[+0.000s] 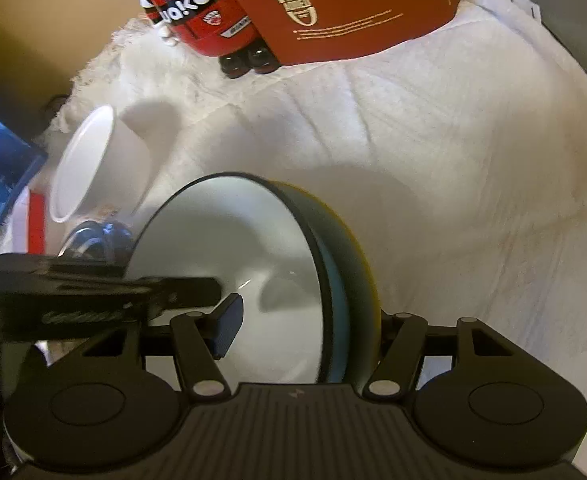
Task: Organize plates and bowls
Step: 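Open both tools and pull them away from the stacked bowls, then grasp the translucent white plastic bowl rim with both tools and lift it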
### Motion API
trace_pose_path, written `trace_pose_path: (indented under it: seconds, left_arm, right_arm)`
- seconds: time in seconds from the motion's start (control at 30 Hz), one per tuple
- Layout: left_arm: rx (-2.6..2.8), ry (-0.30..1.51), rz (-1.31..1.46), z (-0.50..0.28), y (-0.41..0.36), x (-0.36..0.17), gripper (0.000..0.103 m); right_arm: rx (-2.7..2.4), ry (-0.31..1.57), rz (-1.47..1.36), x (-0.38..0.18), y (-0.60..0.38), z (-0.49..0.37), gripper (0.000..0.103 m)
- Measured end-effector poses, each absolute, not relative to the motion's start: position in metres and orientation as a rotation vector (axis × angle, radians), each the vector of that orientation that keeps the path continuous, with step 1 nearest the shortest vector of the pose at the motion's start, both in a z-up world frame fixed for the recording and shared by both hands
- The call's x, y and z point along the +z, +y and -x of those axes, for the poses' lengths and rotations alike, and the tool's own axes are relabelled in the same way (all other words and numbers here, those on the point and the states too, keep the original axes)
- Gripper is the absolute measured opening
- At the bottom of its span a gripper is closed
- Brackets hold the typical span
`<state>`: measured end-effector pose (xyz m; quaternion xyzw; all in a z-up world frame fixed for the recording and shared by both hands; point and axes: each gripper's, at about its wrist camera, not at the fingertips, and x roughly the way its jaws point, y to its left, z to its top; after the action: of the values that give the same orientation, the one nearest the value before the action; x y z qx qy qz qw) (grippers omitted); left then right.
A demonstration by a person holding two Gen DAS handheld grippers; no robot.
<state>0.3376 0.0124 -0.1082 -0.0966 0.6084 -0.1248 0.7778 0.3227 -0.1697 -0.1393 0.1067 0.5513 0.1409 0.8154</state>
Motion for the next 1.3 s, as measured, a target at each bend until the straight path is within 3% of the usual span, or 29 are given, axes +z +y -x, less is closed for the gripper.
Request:
trace_pose_path:
  seconds: [0.27, 0.6, 0.8, 1.03, 1.2, 1.3]
  left_arm:
    - [-0.277, 1.292, 0.303, -0.326, 0.024, -0.101, 0.034]
    - [-0.193, 1.091, 0.469, -0.301, 0.101, -0.042, 0.032]
    - [0.122, 0.932, 0.446, -0.295, 0.184, -0.014, 0.032]
    - [0.225, 0.942, 0.582, -0.318, 0.245, -0.047, 0.032]
    - [0.28, 0.979, 0.553, -0.342, 0.244, -0.082, 0.032]
    - [0.249, 1.02, 0.574, -0.351, 0.243, -0.1, 0.032]
  right_arm:
    - [0.303, 1.163, -0.202, -0.133, -0.171, -0.319, 0.063]
    - [0.26, 0.899, 0.087, -0.047, -0.145, -0.314, 0.064]
    - [0.296, 0.93, 0.158, -0.032, -0.082, -0.344, 0.076]
    - [0.384, 0.951, 0.161, -0.04, -0.011, -0.374, 0.083]
    - [0.358, 1.059, 0.045, -0.08, 0.023, -0.423, 0.077]
    - [0.396, 1.17, -0.034, -0.106, 0.035, -0.439, 0.064]
